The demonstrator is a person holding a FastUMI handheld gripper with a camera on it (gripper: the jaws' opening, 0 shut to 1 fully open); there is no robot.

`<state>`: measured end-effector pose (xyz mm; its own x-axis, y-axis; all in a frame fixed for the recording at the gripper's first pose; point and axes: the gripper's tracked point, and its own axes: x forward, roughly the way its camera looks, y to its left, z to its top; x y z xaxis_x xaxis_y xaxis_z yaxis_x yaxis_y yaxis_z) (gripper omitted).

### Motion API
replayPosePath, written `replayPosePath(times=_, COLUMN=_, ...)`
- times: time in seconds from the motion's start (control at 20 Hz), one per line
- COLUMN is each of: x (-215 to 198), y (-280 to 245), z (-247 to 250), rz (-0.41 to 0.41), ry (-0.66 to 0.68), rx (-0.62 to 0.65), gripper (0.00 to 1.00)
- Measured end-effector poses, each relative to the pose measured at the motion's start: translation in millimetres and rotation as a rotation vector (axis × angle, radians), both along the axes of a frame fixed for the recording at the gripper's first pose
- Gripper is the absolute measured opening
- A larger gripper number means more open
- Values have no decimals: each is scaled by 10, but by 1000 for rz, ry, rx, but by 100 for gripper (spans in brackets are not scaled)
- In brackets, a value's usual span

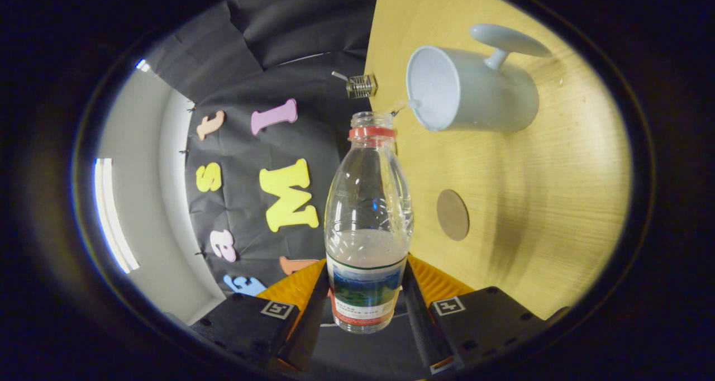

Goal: Take the bottle from table, then pour the juice into the cup, finally place the bottle on the coaster

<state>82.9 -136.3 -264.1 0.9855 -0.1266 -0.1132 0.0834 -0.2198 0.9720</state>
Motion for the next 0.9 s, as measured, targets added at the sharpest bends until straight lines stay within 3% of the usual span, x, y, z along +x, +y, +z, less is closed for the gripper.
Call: replayPosePath(times=0.9, x=50, y=-94, z=334, rz=-29, ry=-42, rx=96, gripper=75)
